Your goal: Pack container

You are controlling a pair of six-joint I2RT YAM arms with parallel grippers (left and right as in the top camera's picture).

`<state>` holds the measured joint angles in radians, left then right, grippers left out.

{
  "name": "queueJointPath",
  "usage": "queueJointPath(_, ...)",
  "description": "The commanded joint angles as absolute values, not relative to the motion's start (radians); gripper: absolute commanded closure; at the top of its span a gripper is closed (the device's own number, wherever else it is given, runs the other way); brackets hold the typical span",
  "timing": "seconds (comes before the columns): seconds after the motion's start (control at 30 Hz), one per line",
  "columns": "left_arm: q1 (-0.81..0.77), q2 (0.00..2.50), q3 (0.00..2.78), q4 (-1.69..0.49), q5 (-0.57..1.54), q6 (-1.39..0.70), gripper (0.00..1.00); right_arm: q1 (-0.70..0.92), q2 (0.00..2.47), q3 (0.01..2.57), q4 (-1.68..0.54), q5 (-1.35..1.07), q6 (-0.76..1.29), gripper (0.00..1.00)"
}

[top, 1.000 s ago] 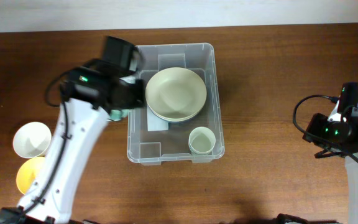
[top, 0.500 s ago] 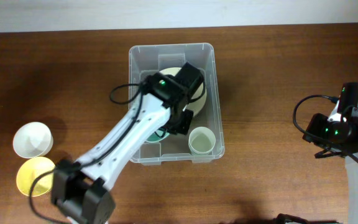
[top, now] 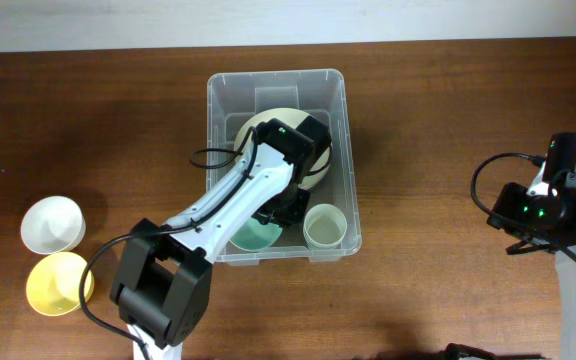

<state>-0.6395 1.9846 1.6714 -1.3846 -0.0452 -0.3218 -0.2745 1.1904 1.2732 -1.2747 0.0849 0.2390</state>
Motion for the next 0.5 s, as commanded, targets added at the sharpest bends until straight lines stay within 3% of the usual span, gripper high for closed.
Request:
queueJointPath(0.0,-0.58,1.94,1.752,-1.43,-0.11,-0.321,0.69,-0.282,1.186,1.272,-1.275,0.079,0.241,0.46)
queueJointPath(0.1,-0.497,1.851,1.848,-1.466,-0.162,-0.321,0.62,-0.282,1.186,1.272,-1.275,0.079,0.241,0.46)
queueJointPath(0.27,-0.285,1.688,1.904,-1.435,-0.237,-0.322,0.37,-0.282,1.186,1.272,-1.275,0.079,0.241,0.46)
queueJointPath(0.47,0.139,1.646,1.875,-1.414,-0.216,-0.333,0.33,-0.282,1.186,1.272,-1.275,0.079,0.241,0.46)
